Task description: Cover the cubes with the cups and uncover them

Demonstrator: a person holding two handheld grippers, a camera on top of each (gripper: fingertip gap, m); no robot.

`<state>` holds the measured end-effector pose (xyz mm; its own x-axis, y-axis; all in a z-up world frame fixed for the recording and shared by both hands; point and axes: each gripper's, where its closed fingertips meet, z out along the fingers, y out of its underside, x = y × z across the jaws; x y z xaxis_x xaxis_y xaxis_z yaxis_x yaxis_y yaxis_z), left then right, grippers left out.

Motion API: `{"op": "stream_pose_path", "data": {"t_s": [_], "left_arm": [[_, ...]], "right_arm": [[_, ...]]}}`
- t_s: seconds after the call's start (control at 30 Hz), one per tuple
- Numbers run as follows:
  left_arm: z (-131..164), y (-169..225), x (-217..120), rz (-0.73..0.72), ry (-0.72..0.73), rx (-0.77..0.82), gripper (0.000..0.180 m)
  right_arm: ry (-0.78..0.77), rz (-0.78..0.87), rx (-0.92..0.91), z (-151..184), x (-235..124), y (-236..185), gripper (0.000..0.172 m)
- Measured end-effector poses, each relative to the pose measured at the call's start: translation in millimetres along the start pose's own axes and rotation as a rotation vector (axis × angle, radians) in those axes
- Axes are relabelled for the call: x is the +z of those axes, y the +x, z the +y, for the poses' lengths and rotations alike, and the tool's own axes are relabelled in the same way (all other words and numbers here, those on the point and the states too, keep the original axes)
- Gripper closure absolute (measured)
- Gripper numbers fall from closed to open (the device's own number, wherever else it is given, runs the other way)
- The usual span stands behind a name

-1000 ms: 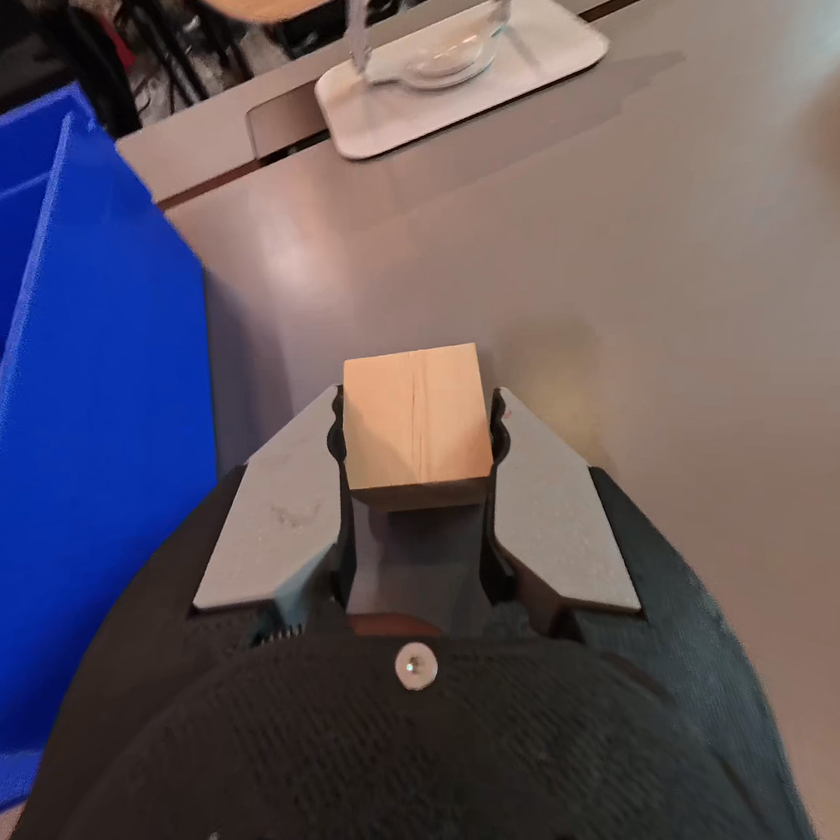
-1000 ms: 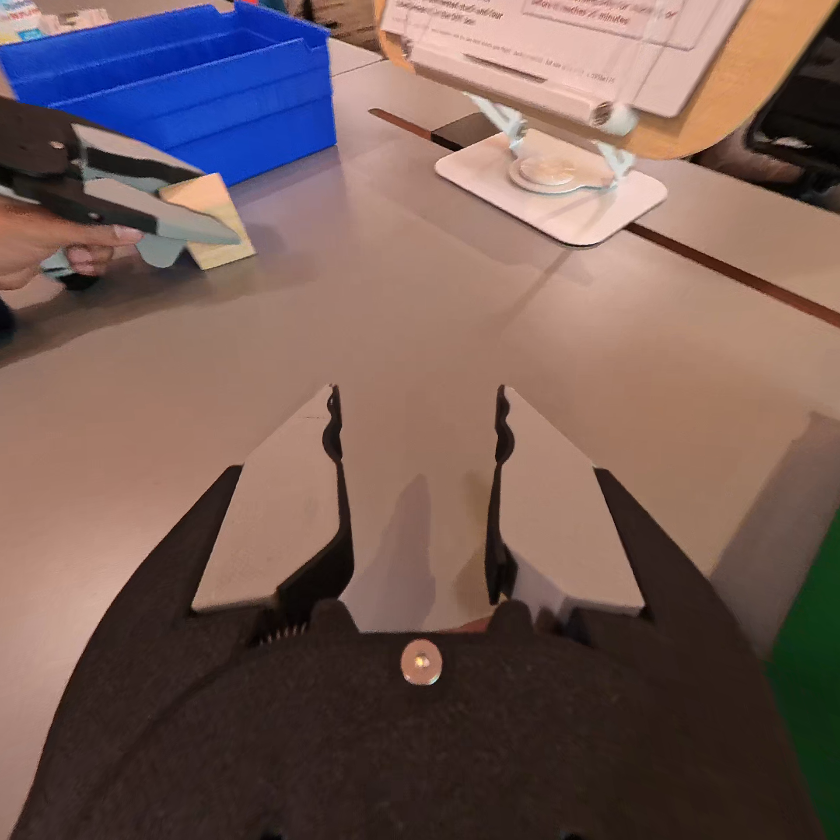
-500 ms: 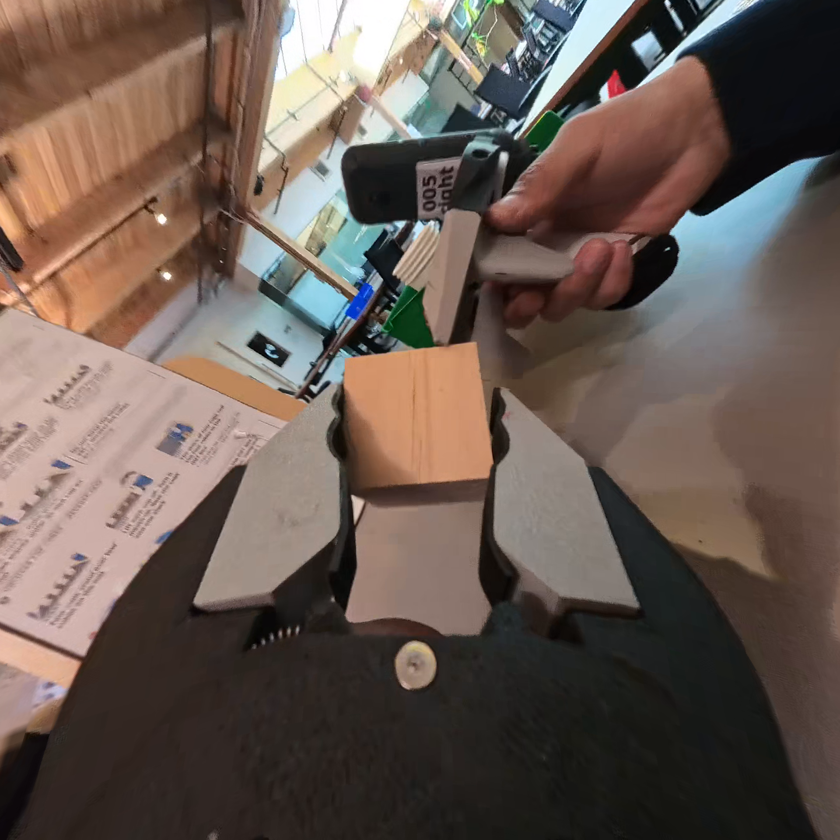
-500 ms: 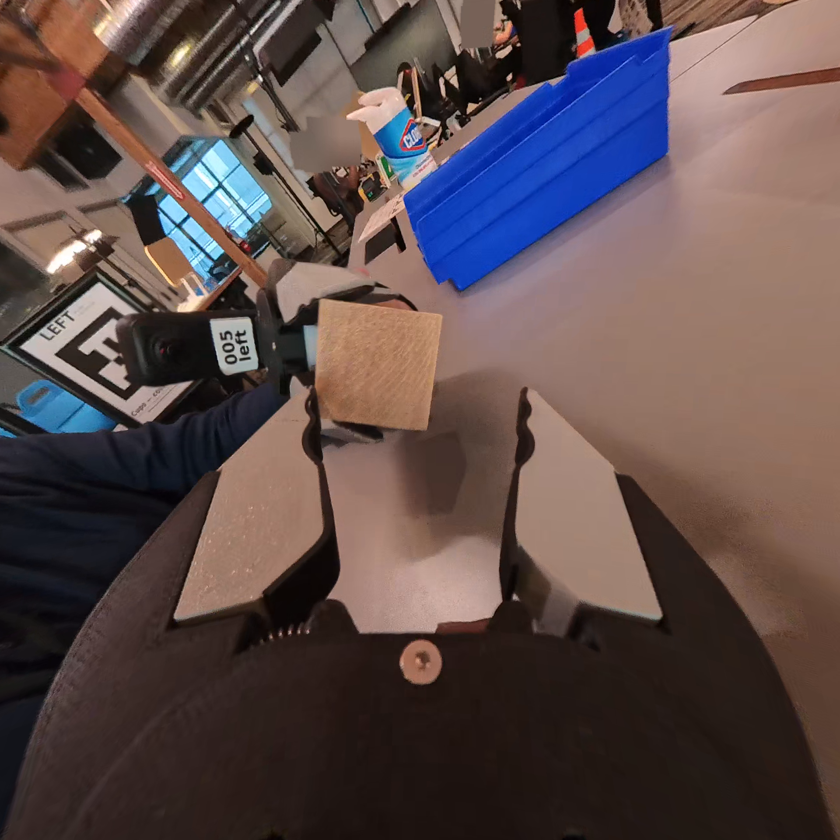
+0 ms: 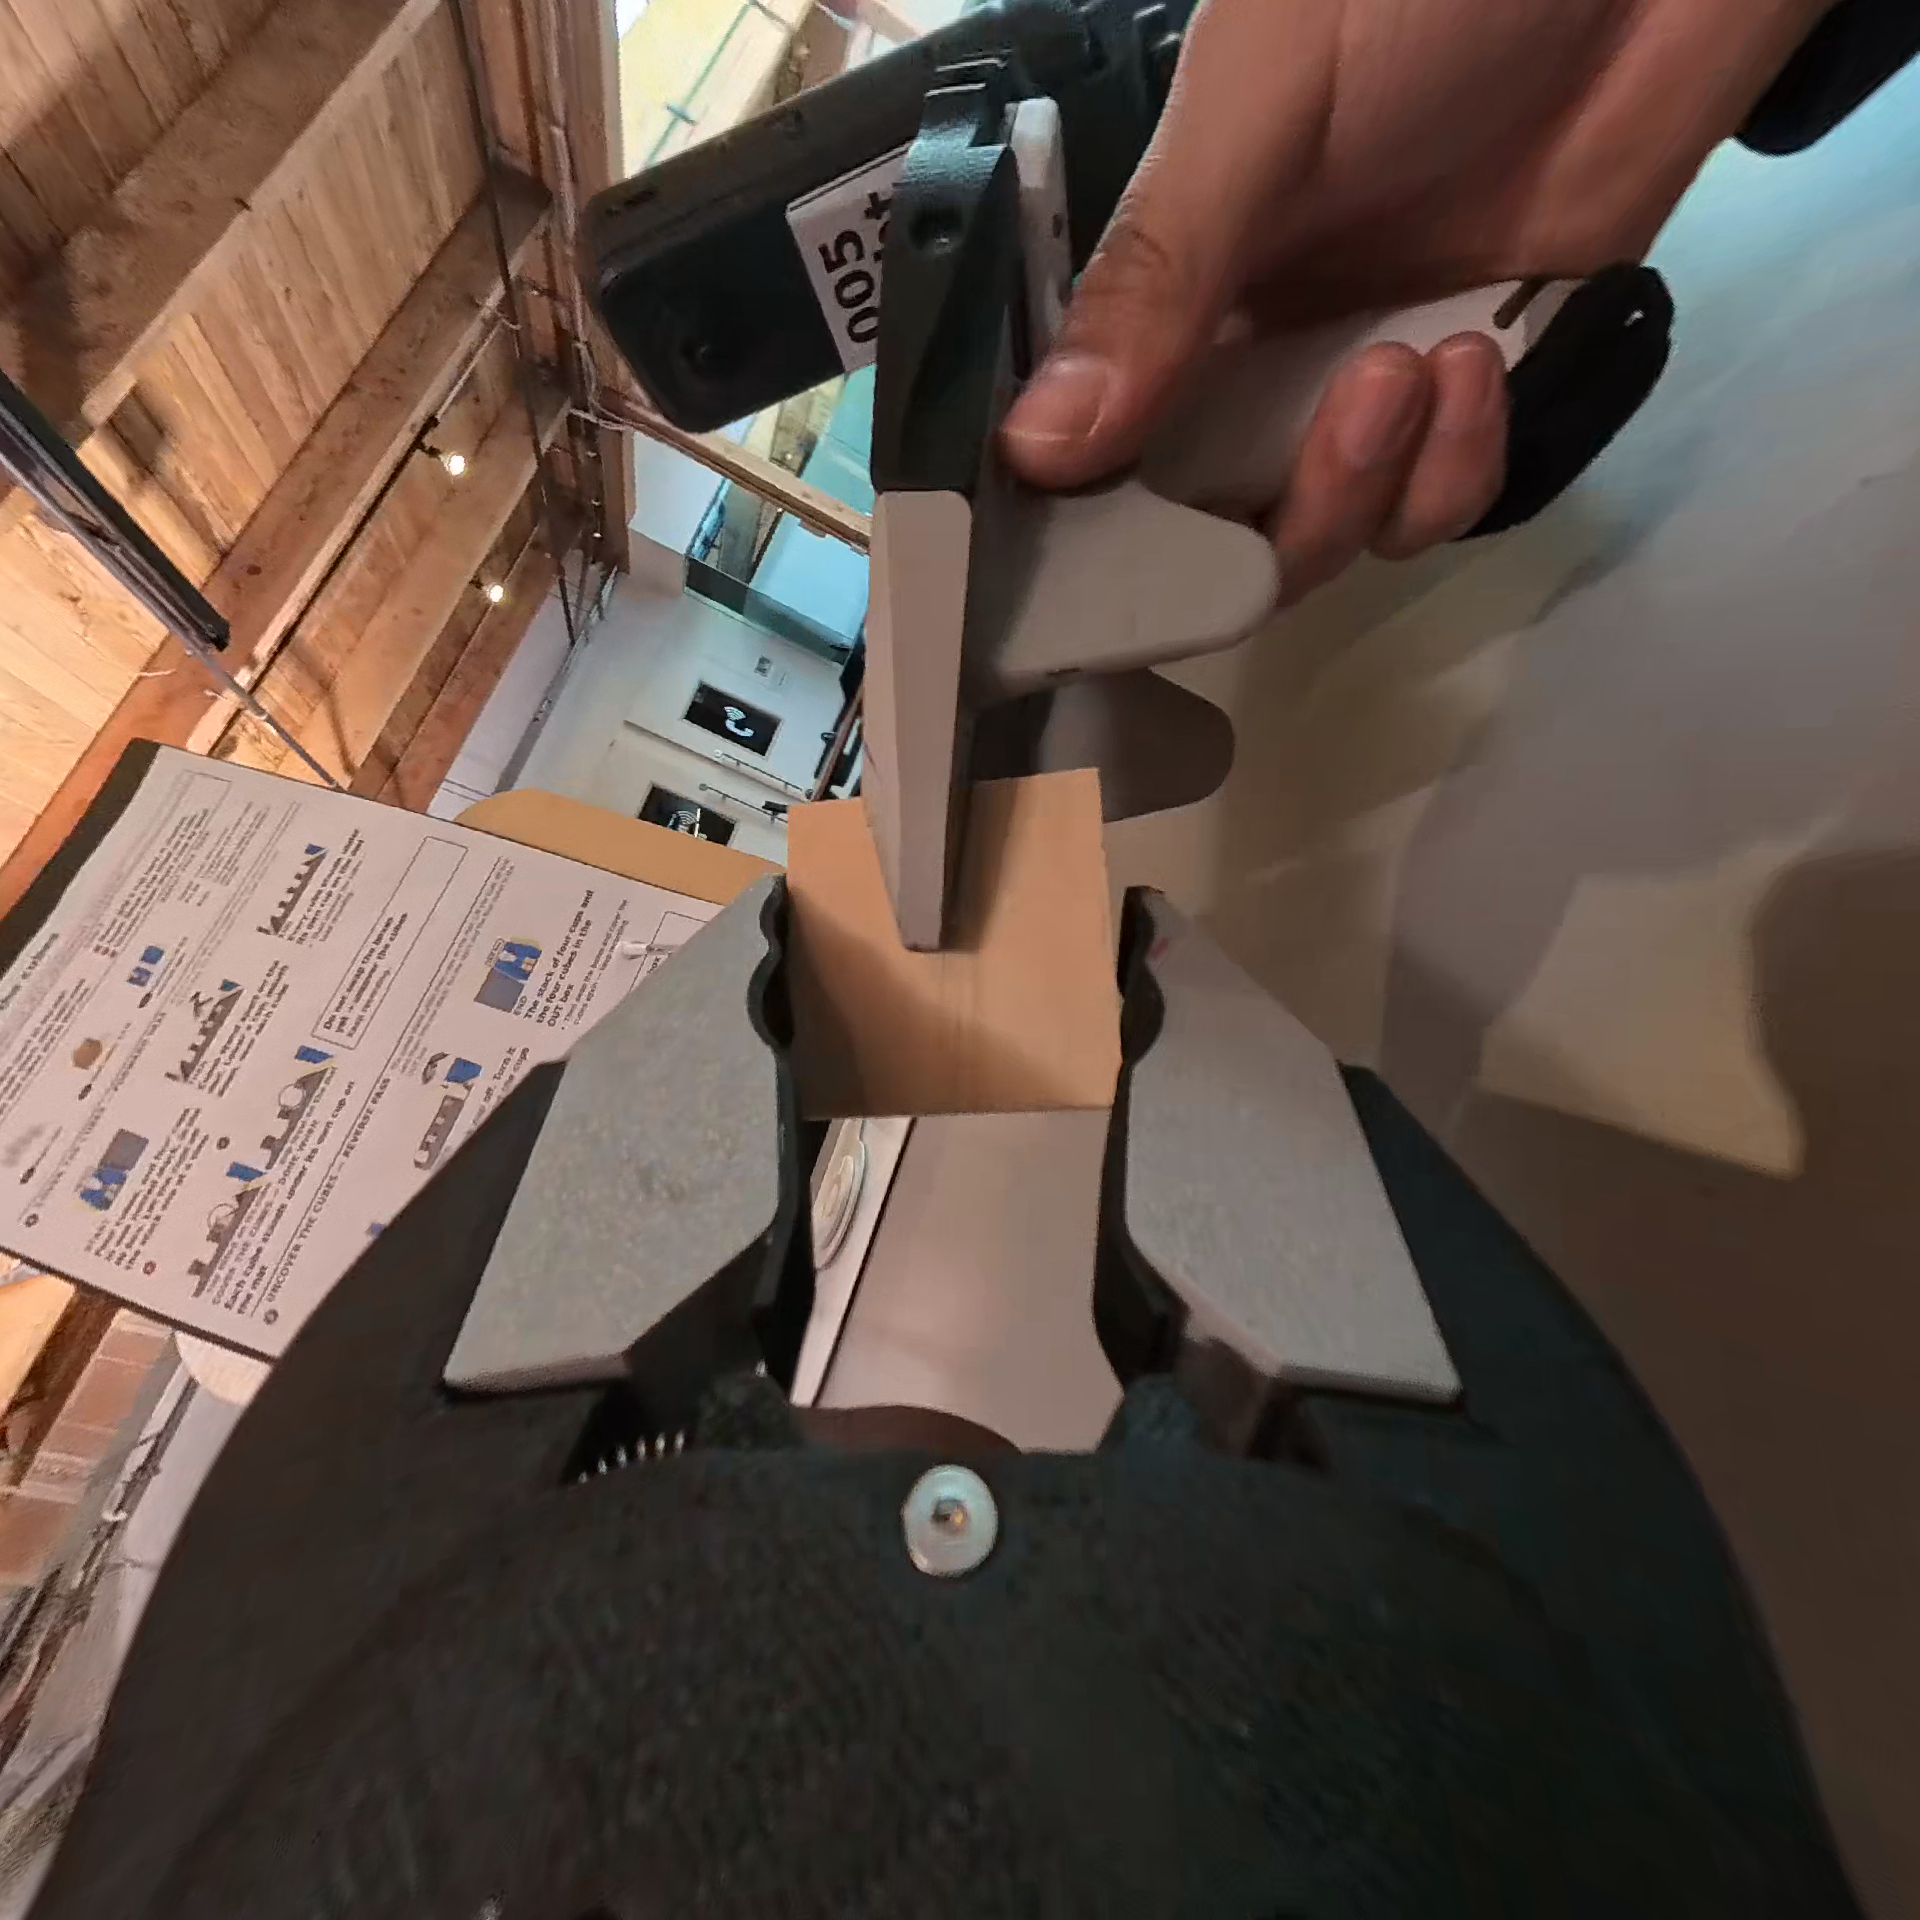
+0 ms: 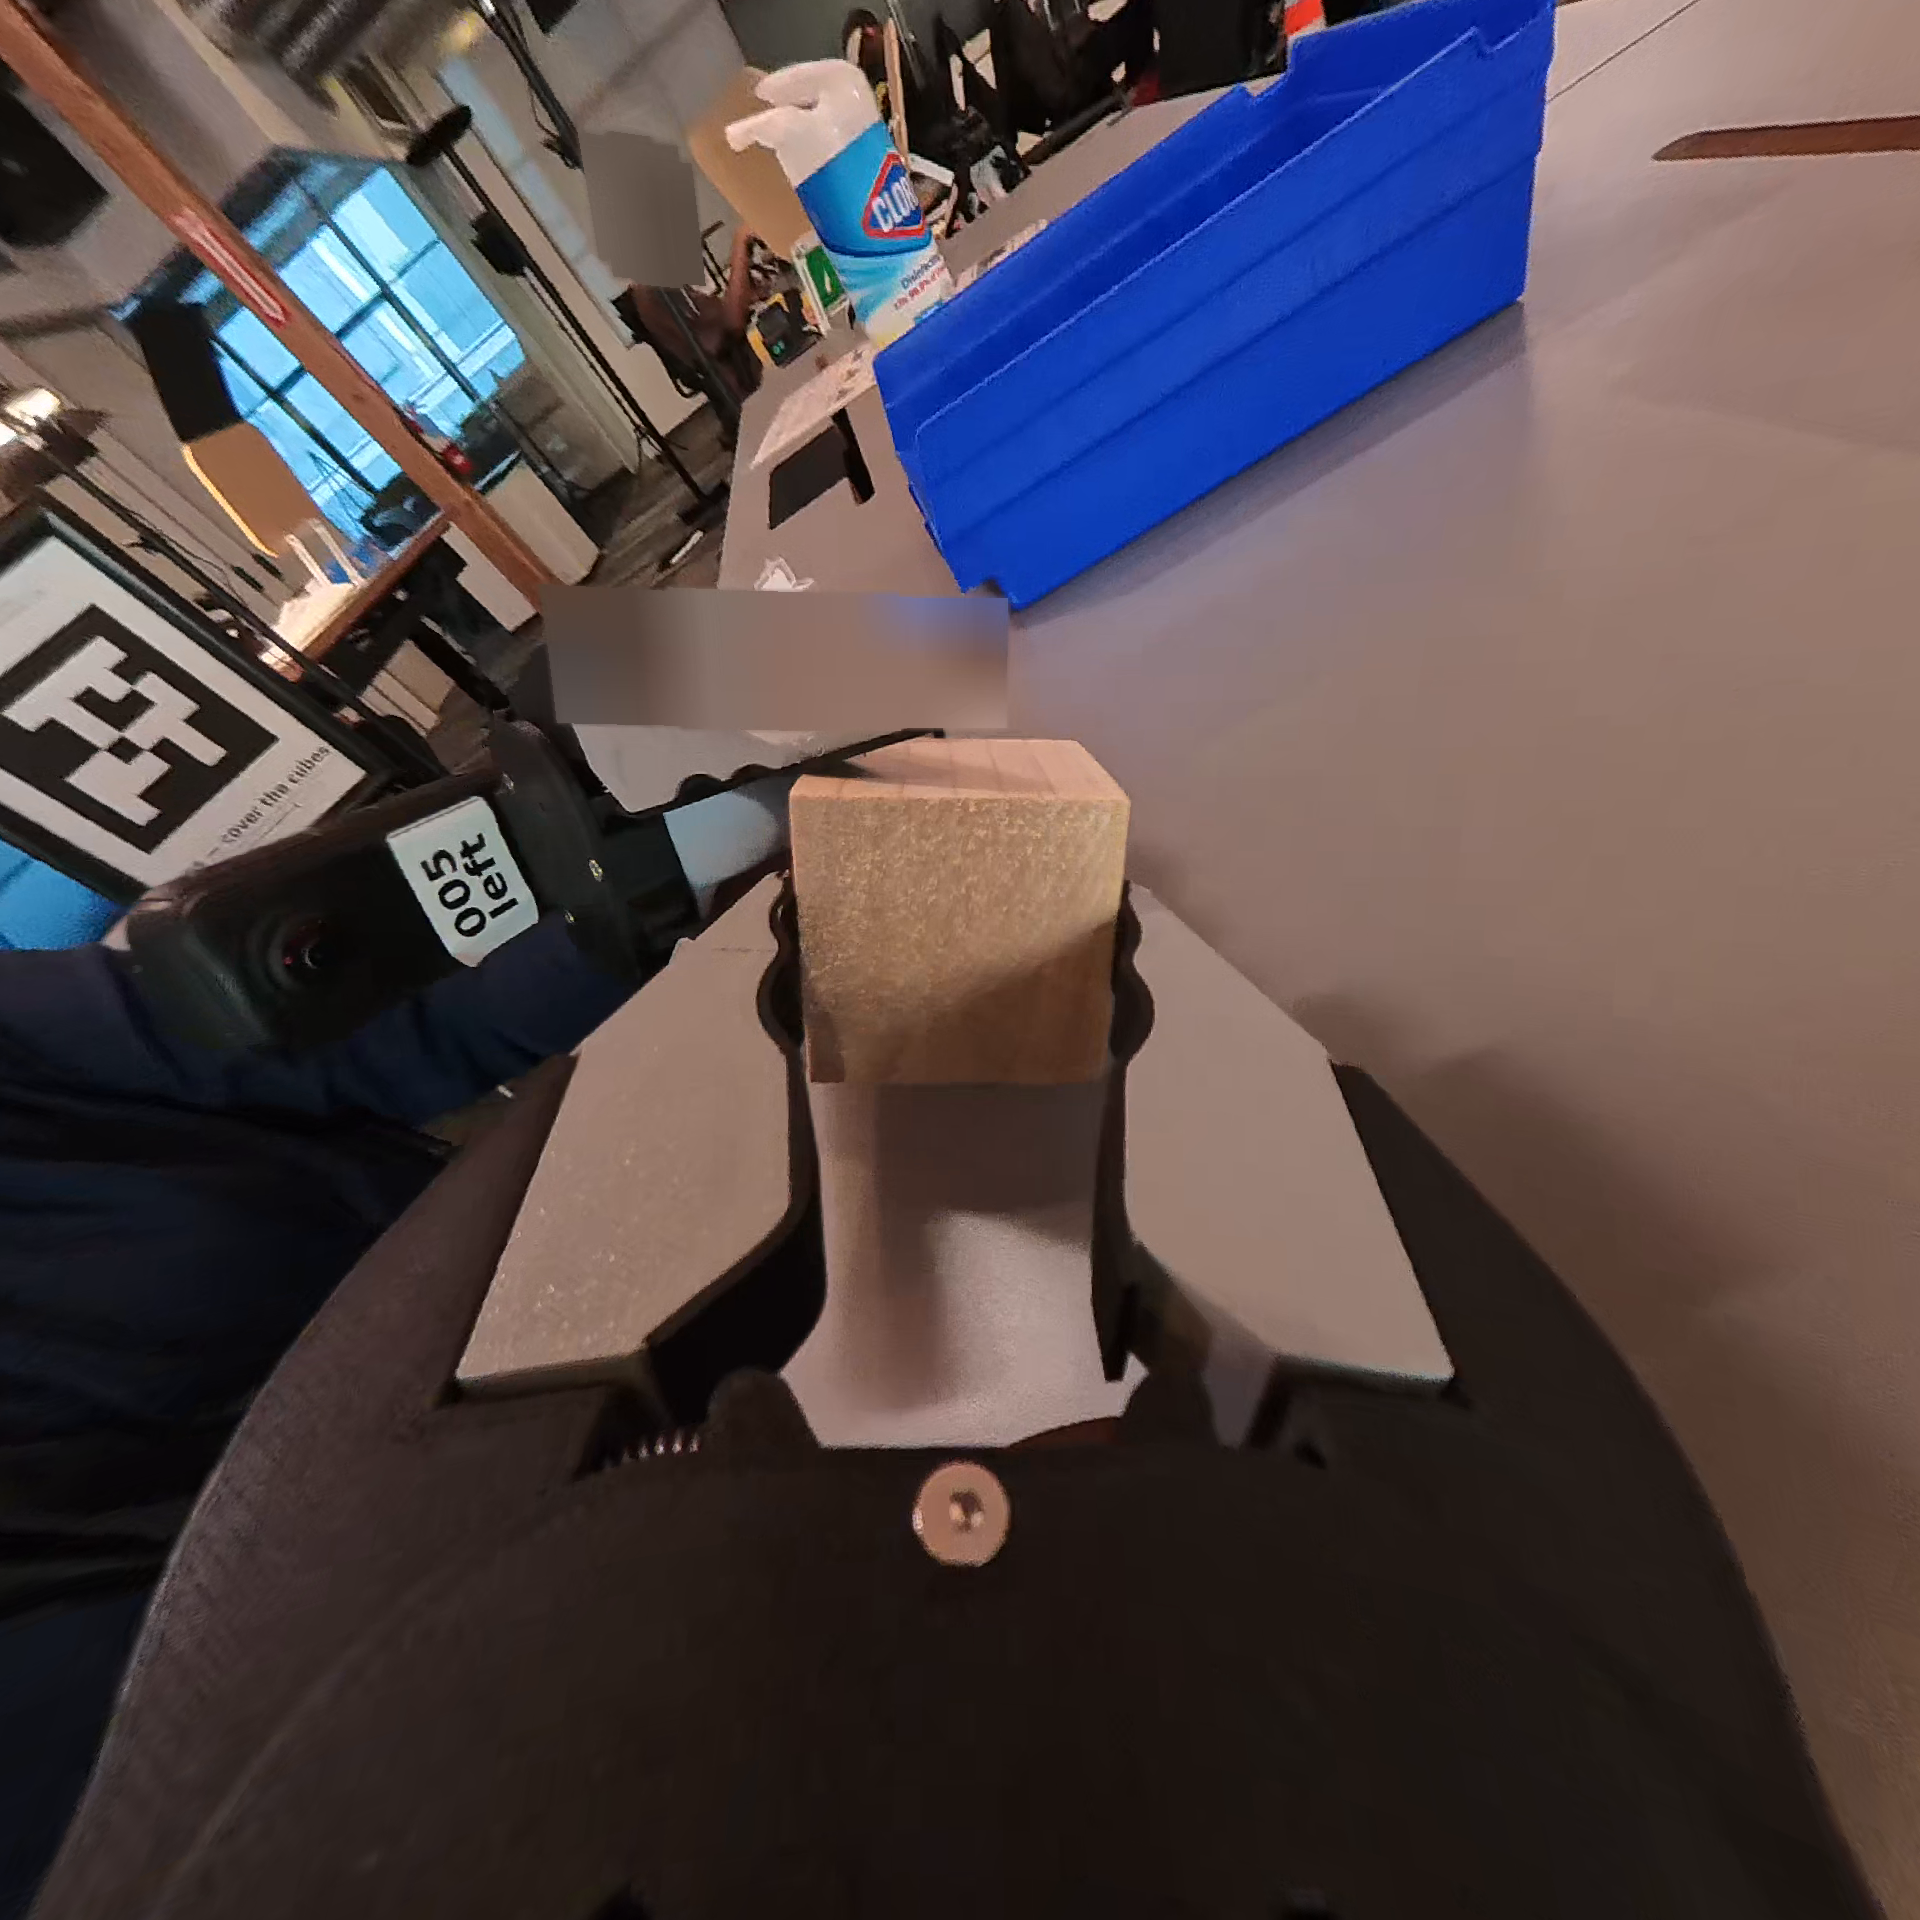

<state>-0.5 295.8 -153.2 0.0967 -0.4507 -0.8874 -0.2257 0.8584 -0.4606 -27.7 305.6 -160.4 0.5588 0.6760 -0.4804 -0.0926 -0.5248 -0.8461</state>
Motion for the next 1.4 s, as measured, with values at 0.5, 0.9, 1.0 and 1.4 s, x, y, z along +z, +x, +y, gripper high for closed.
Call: {"op": "stream_pose_path", "data": {"t_s": [0.5,0.9,1.0,1.4], "left_arm": [[125.4,-16.3,-12.6,-0.039,-0.441,-0.752,0.151],[129.9,-15.3,-12.3,-0.065,-0.476,-0.707,0.152],[128.2,-14.4,-12.3,-0.065,-0.474,-0.683,0.152],[126.7,-9.2,-11.1,-0.041,-0.486,-0.646,0.152]], "right_arm": [[0.328,0.743,-0.364,-89.4,-212.8,3.8,0.115],[-0.183,1.116,0.048,-1.2,-323.0,143.5,0.115],[-0.253,1.118,0.092,13.6,-311.0,167.4,0.115],[-0.321,1.144,0.119,26.2,-304.3,180.3,0.115]]}}
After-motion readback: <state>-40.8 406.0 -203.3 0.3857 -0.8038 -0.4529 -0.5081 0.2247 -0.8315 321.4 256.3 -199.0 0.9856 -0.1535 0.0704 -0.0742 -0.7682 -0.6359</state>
